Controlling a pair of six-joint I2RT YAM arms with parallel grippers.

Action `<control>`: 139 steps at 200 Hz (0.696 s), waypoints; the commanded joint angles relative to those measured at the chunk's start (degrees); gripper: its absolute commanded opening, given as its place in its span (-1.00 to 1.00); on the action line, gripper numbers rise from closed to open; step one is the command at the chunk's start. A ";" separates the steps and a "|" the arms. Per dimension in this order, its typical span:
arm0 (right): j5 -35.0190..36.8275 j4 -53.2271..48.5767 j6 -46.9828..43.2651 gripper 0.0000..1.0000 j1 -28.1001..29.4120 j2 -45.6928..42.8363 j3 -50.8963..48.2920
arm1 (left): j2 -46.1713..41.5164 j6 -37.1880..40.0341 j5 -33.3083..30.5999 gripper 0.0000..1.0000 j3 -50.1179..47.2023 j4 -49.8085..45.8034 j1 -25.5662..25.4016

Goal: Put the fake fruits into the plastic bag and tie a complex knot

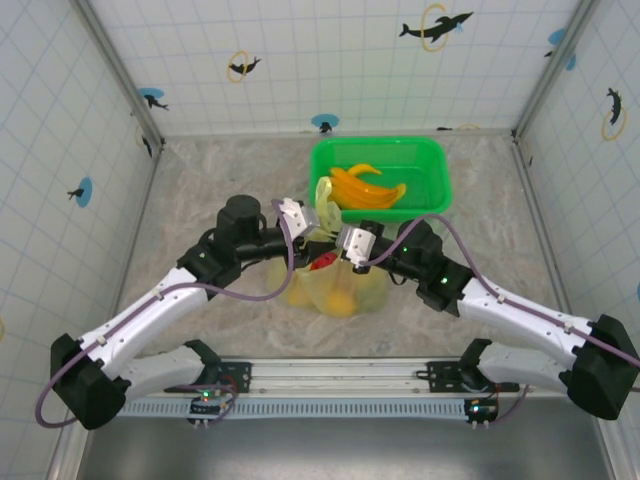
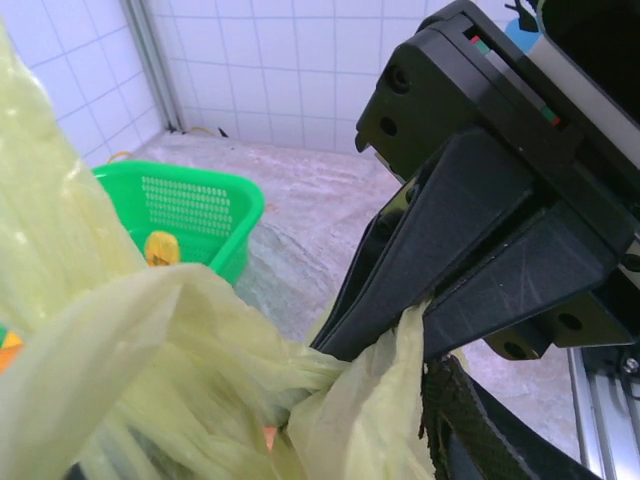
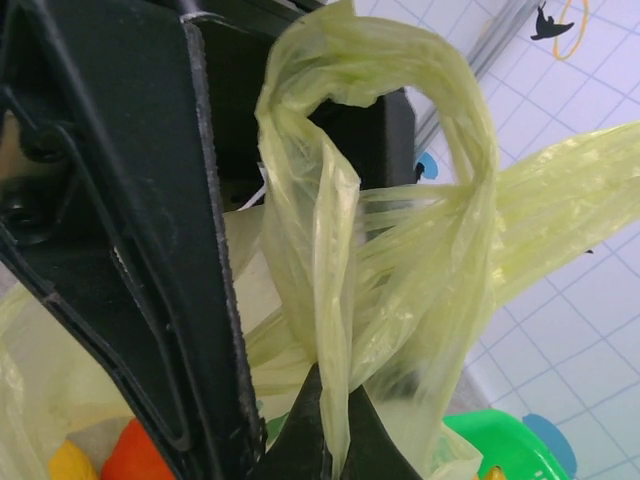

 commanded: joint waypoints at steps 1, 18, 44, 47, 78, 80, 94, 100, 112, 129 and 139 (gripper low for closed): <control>-1.15 2.40 -0.66 -1.00 0.31 -0.53 0.07 | -0.71 -0.96 2.13 -0.14 -1.43 3.34 0.73; -1.32 3.06 -0.39 -1.00 0.31 -0.51 -0.38 | -1.36 -2.21 3.57 -0.20 -2.56 5.11 1.46; -1.08 3.89 0.03 -1.00 0.31 -0.71 -1.08 | -2.46 -6.39 6.95 -0.18 -5.19 10.21 3.69; -1.10 4.09 0.11 -1.00 0.31 -0.72 -1.23 | -2.56 -6.91 7.27 -0.18 -5.46 10.83 3.99; -2.29 5.49 0.49 -1.00 0.24 -1.18 -2.59 | -3.62 -10.75 10.38 -0.08 -7.48 16.32 5.90; -2.28 5.52 0.49 -1.00 0.29 -1.13 -2.59 | -3.72 -10.81 10.68 -0.07 -7.48 16.54 5.92; -2.54 5.75 0.58 -1.00 0.30 -0.95 -2.68 | -3.79 -11.24 13.16 0.00 -7.57 17.58 5.93; -2.62 5.82 0.71 -1.00 0.26 -0.80 -2.63 | -3.83 -11.46 14.12 0.02 -7.62 18.05 5.93; -3.02 6.11 0.80 -1.00 0.30 -0.48 -2.51 | -3.75 -12.13 14.88 0.07 -7.48 18.78 5.93; -3.09 6.00 1.02 -1.00 0.31 -0.11 -2.06 | -3.51 -12.64 15.09 0.11 -7.26 18.87 5.92; -3.13 5.94 1.02 -1.00 0.39 0.03 -1.89 | -3.41 -12.87 15.19 0.12 -7.15 18.95 5.91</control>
